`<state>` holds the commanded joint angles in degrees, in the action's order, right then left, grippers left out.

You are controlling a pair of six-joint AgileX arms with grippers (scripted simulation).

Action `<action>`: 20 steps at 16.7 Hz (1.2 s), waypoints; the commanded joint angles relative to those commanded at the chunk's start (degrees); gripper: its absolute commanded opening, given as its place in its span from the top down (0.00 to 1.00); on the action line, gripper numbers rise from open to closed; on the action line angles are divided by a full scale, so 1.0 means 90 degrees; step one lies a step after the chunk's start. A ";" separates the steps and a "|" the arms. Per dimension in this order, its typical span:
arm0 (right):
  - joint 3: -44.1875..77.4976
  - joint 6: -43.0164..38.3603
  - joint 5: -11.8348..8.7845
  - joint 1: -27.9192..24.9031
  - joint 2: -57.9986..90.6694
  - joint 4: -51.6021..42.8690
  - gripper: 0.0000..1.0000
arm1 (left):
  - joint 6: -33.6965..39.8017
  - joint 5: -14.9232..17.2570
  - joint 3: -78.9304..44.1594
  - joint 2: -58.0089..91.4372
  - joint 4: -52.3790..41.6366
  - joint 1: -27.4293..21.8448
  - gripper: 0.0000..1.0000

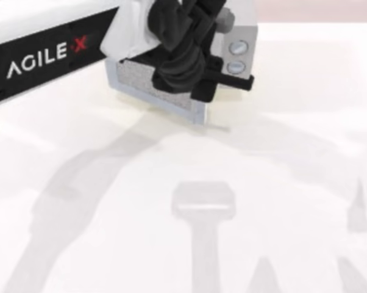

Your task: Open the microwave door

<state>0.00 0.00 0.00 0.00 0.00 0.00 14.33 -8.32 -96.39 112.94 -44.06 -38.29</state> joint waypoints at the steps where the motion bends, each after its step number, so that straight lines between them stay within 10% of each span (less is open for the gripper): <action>1: 0.0000 0.0000 0.0000 0.0000 0.0000 0.0000 0.00 | 0.0000 0.0000 0.0000 0.0000 0.0000 0.0000 1.00; 20: 0.0000 0.0000 0.0000 0.0000 0.0000 0.0000 0.00 | -0.0645 0.0372 0.0635 -0.0487 0.0273 0.0145 1.00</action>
<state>0.00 0.00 0.00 0.00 0.00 0.00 8.52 -4.97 -90.68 108.56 -41.60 -36.99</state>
